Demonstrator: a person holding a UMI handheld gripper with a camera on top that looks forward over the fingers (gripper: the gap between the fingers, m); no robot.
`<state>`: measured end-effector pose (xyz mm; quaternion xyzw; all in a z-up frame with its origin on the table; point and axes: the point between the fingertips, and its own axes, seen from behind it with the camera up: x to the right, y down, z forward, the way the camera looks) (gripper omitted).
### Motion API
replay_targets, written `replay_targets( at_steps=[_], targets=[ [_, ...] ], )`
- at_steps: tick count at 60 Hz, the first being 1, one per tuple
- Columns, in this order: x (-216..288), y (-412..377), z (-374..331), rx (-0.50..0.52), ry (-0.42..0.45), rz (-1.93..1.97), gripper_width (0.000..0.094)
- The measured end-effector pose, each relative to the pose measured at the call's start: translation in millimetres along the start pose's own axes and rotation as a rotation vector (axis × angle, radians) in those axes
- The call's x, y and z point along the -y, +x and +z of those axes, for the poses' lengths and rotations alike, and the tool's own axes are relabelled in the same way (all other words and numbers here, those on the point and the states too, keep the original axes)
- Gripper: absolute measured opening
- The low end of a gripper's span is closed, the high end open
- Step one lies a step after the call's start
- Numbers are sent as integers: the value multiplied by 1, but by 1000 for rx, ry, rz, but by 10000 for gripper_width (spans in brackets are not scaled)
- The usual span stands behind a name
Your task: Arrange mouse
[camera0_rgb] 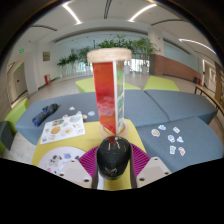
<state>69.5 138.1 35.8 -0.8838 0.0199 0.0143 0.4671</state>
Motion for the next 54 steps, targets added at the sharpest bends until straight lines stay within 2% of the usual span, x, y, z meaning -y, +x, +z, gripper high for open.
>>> replay_targets(
  at_steps=[7, 13, 16, 23, 30, 35, 43, 51, 54],
  targets=[
    [56, -46, -64, 90, 109, -40, 440],
    [67, -90, -98, 142, 136, -41, 440],
    [49, -112, -98, 165, 114, -66, 439],
    [-19, -153, -79, 233, -5, -69, 437],
    [-70, -155, -59, 190, -94, -95, 434],
    [-94, -148, -47, 145, -139, -107, 436],
    [-97, -149, -43, 154, -169, -64, 457],
    [-98, -152, -43, 163, -201, -112, 620],
    [-99, -150, -49, 158, -213, -112, 785]
  ],
)
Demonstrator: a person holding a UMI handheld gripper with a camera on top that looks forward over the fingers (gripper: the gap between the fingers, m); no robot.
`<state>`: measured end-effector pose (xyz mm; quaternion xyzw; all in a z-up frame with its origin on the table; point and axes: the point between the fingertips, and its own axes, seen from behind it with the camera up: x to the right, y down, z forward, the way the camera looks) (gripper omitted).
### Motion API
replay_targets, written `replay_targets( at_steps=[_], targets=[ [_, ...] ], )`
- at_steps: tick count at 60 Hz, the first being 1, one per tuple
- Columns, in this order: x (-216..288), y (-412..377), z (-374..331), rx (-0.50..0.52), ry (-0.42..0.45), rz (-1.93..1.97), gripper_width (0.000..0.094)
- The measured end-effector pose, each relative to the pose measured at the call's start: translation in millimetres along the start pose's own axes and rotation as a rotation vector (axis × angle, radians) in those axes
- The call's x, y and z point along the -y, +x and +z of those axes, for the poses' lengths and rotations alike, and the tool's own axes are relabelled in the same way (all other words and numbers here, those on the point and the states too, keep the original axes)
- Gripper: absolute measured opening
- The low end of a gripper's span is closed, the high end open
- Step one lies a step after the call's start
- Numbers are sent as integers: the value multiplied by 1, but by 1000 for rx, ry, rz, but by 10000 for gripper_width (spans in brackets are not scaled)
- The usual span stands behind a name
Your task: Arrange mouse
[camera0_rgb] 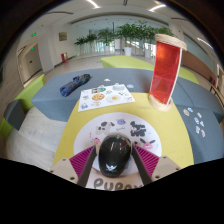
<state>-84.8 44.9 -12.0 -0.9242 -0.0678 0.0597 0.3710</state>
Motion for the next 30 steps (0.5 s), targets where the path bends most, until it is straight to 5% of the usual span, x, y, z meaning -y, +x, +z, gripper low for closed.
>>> replay_targets(
  at_steps=[2, 18, 30],
  targets=[
    [-4, -3, -8, 6, -11, 2, 861],
    [-10, -50, -119, 129, 90, 29, 831],
    [-31, -61, -183, 116, 131, -11, 829]
  ],
)
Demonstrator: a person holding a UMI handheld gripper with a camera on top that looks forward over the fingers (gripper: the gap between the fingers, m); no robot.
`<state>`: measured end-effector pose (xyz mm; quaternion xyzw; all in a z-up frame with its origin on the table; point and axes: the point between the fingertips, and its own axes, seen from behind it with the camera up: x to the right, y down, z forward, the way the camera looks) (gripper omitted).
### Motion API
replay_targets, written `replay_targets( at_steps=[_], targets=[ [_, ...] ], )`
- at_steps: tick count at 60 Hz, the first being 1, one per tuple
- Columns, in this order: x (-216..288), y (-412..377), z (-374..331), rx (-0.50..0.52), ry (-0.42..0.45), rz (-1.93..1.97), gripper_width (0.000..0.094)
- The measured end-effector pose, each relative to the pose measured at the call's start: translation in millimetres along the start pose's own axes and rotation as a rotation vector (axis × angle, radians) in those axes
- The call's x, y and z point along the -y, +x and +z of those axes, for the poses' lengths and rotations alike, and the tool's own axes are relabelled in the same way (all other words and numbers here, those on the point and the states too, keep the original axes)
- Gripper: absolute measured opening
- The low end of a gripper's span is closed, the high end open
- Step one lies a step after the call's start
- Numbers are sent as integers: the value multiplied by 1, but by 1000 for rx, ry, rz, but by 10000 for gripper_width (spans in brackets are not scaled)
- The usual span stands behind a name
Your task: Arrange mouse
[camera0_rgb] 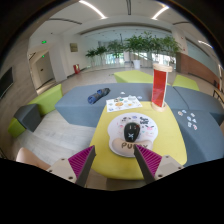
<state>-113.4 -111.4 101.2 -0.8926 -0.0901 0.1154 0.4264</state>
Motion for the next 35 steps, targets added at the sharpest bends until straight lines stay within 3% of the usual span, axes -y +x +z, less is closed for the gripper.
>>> replay_targets(
  at_steps=[14, 22, 35],
  targets=[
    [-14, 13, -33, -6, 21, -61, 825],
    [-24, 34, -32, -57, 8, -117, 827],
    [-41, 28, -22, 12, -13, -37, 828]
  ],
)
